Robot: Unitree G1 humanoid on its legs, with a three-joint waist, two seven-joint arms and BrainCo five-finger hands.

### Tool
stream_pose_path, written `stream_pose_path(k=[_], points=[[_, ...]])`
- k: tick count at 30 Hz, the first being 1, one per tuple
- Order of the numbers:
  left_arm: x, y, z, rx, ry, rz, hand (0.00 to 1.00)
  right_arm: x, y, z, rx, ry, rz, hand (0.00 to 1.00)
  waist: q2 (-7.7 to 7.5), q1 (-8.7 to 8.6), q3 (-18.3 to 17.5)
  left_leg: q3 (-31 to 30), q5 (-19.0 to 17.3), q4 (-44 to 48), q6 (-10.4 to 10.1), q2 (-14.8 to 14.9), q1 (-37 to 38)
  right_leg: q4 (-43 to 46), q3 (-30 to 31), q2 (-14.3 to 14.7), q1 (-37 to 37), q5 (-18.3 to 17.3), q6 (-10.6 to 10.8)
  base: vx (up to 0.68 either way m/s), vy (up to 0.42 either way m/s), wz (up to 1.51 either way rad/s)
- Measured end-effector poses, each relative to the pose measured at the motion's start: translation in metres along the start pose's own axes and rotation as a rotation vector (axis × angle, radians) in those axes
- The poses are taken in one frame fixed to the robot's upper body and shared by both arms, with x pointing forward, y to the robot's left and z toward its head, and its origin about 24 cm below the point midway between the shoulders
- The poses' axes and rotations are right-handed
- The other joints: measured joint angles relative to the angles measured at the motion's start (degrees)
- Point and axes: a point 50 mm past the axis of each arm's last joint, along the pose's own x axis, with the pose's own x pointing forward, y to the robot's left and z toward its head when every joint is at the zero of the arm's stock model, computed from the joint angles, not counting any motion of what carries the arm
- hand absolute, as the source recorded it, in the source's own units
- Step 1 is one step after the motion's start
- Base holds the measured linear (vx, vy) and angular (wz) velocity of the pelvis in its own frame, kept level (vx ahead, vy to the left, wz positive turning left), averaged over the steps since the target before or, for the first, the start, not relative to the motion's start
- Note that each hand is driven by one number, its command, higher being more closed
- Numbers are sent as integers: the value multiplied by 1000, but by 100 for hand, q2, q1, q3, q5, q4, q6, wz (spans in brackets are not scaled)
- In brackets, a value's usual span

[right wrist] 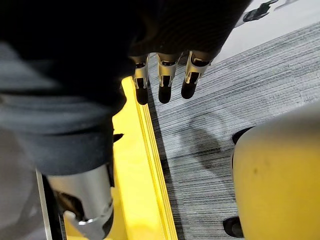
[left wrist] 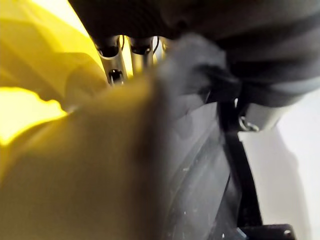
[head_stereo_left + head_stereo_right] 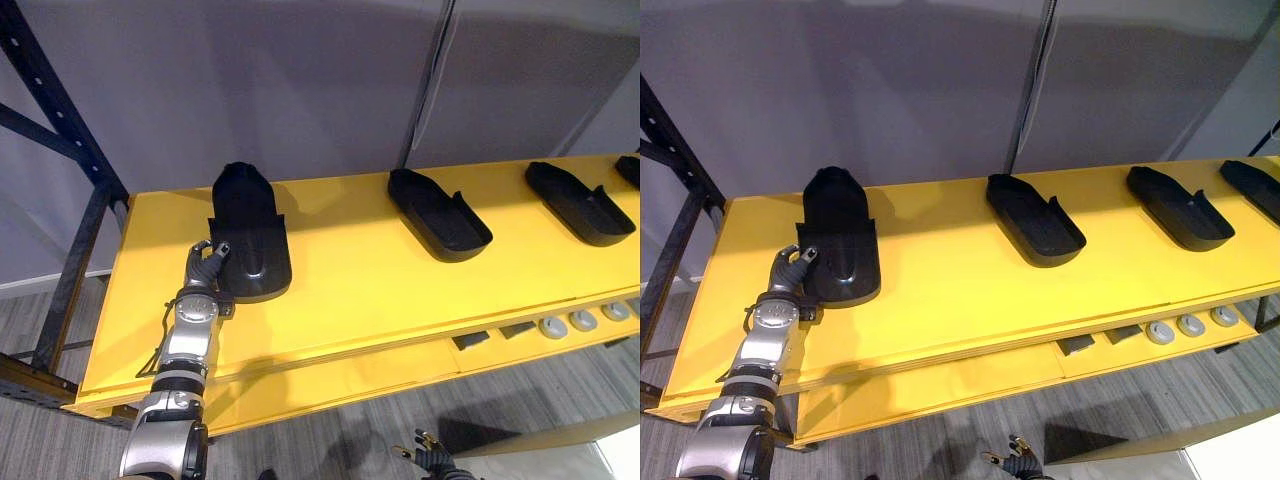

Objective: Walk over and take plastic housings, then place them on the shelf

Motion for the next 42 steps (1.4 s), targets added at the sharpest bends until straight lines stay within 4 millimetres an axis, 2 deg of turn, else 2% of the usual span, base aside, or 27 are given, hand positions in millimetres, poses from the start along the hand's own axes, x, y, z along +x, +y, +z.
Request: stream_pose_path(k=[6, 8, 10, 15, 18, 19, 21, 23, 25, 29, 32, 37, 42], points=[[0, 1, 1, -8, -7, 9, 0, 0, 0, 0, -1, 2, -1, 0, 7, 34, 17, -21, 1, 0, 1, -13, 65, 2, -29, -18, 60, 7, 1, -50, 21, 1], [-2, 0, 8, -26, -36, 19, 0, 0, -2, 0, -4, 2, -3, 0, 14, 46, 29, -74, 10, 0, 14, -34, 58, 2, -67, -37, 67, 8, 2, -56, 23, 10], [-12, -8, 21, -92, -107, 30, 0, 0, -4, 0, -8, 2, -8, 0, 18, 52, 48, -157, 22, -1, 31, -82, 63, -5, -160, -81, 122, 7, 3, -41, 31, 19], [-46, -17, 34, -245, -213, 61, 0, -1, -5, -2, -9, 9, -12, 0, 17, 156, 73, -203, 25, -1, 34, -102, 95, -27, -163, -102, 197, 7, 4, -35, 22, 6], [-61, -22, 49, -302, -301, 58, 0, -2, -6, -5, -8, 15, -15, 0, 13, 245, 74, -260, 22, 0, 32, -96, 91, -31, -200, -98, 228, 5, 6, -32, 5, 11], [-68, -22, 58, -321, -350, 59, 100, -2, -6, -5, -8, 13, -16, 0, 11, 264, 73, -276, 20, 12, 32, -93, 74, -28, -211, -95, 251, 5, 6, -12, 1, 5], [-79, -21, 73, -346, -436, 58, 100, -2, -6, -5, -7, 10, -16, 0, 6, 273, 73, -289, -6, 96, 43, -90, 22, -19, -221, -98, 252, 7, 9, -11, 2, 4], [-99, -24, 89, -377, -549, 31, 100, -5, -6, -6, -1, -4, -21, 0, 2, 321, 69, -295, -148, 337, 46, -81, -87, -5, -220, -105, 264, 7, 9, 0, 0, 0], [-114, -28, 93, -397, -607, -9, 100, -6, -5, -6, 3, -8, -24, 0, 1, 334, 66, -296, -299, 596, 58, -56, -197, 1, -212, -114, 271, 8, 9, -19, 8, -2], [-138, -47, 74, -397, -563, -116, 100, -7, 2, -7, 18, -14, -13, 0, 2, 392, 52, -299, -684, 1169, 17, 62, -423, 0, -190, -63, 334, -3, 27, -38, 7, -3], [-148, -55, 58, -380, -497, -155, 100, -8, 3, -9, 23, -11, -17, 0, 0, 414, 9, -305, -880, 1539, 1, 131, -599, 1, -201, -22, 328, -21, 54, 0, 0, 0], [-148, -63, 39, -327, -424, -194, 100, -11, 3, -14, 30, -2, -27, 0, -10, 530, -82, -309, -1153, 2036, 46, 205, -808, 4, -190, 9, 349, -22, 55, 10, 25, -2], [-144, -76, 13, -256, -304, -229, 100, -12, 6, -15, 38, -5, -28, 0, -25, 518, -142, -305, -1308, 2139, 36, 238, -807, 131, -151, 40, 325, -21, 53, 4, 35, -2]])
